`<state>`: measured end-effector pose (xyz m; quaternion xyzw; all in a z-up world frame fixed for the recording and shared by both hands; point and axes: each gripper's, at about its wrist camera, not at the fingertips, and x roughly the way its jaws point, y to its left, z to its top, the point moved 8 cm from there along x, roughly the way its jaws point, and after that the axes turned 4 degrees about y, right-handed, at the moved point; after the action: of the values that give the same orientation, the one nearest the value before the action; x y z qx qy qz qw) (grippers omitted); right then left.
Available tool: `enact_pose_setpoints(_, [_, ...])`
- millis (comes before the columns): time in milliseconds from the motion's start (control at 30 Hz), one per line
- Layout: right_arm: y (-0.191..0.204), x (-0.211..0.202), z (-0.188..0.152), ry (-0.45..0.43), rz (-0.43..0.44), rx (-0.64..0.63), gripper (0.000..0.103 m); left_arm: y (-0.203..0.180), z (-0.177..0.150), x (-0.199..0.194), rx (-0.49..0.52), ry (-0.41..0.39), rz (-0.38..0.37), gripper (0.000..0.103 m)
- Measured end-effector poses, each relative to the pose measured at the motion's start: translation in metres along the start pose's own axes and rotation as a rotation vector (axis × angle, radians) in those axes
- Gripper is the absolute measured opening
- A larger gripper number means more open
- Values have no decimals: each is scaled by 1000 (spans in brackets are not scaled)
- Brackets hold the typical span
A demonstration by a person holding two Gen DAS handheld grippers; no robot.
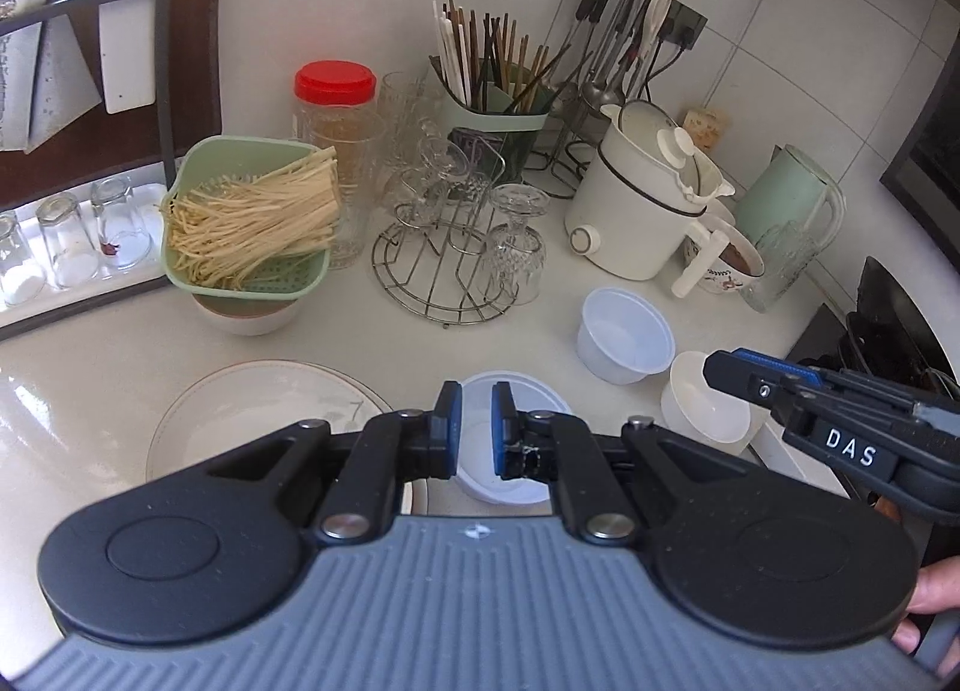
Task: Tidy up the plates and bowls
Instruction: 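Lower the bowl beside the plate stack and open both grippers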
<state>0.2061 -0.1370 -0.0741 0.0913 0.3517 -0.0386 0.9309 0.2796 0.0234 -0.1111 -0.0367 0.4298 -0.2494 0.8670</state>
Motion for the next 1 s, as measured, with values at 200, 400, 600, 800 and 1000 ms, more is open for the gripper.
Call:
enact_pose_setpoints(200, [-2,-3,-6,-14,-12,-12,20,-5,-1,2,2,-5,13,10])
enact_pose_setpoints(400, [-17,-9,-13,1,-18,-12,20,-13,-4,10,-7,1,13,10])
enact_pose_setpoints(600, [-39,-11,-21,17,-43,15,20,-37,-5,22,26,22,-24,10])
enact_pose_setpoints(800, [-63,-16,-30,42,-63,49,20,-65,-7,41,72,56,-56,10])
enact_pose_setpoints(1000, [-90,-18,-33,48,-107,75,20,-84,-11,69,98,116,-90,10])
